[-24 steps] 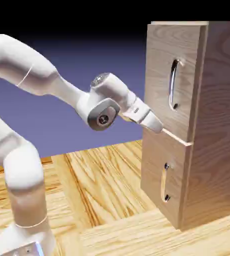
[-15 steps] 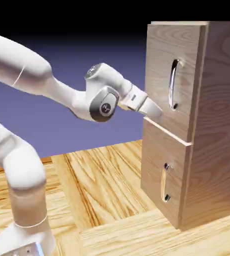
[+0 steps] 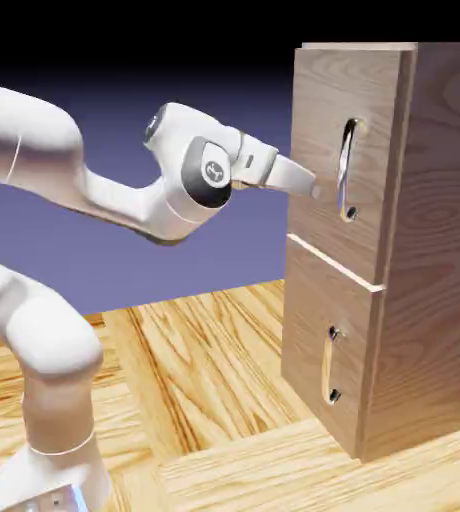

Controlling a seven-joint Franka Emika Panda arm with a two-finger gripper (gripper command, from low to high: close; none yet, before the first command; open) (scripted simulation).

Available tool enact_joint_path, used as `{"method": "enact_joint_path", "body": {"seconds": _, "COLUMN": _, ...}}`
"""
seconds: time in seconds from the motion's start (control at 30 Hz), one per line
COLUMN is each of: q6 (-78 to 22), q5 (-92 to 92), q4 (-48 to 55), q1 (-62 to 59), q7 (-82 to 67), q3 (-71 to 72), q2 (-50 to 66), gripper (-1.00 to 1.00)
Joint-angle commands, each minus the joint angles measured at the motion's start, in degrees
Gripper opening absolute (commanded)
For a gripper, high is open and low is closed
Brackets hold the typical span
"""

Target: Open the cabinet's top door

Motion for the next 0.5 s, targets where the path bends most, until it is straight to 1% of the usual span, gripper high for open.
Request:
{"method": "enact_joint_path", "body": {"seconds": 0.0, "q6": 0.0, "q5": -2.5, "q4": 0.3, "q1": 0.7, "q7": 1.8, "q3": -0.9, "q2": -0.5, "gripper": 0.00}}
{"method": "enact_joint_path", "body": {"seconds": 0.47, "q6": -0.6, "q5": -37.4, "q4": 4.6, "q1": 9.9, "q7": 27.2, "q3": -12.7, "q2": -7.7, "gripper": 0.00}}
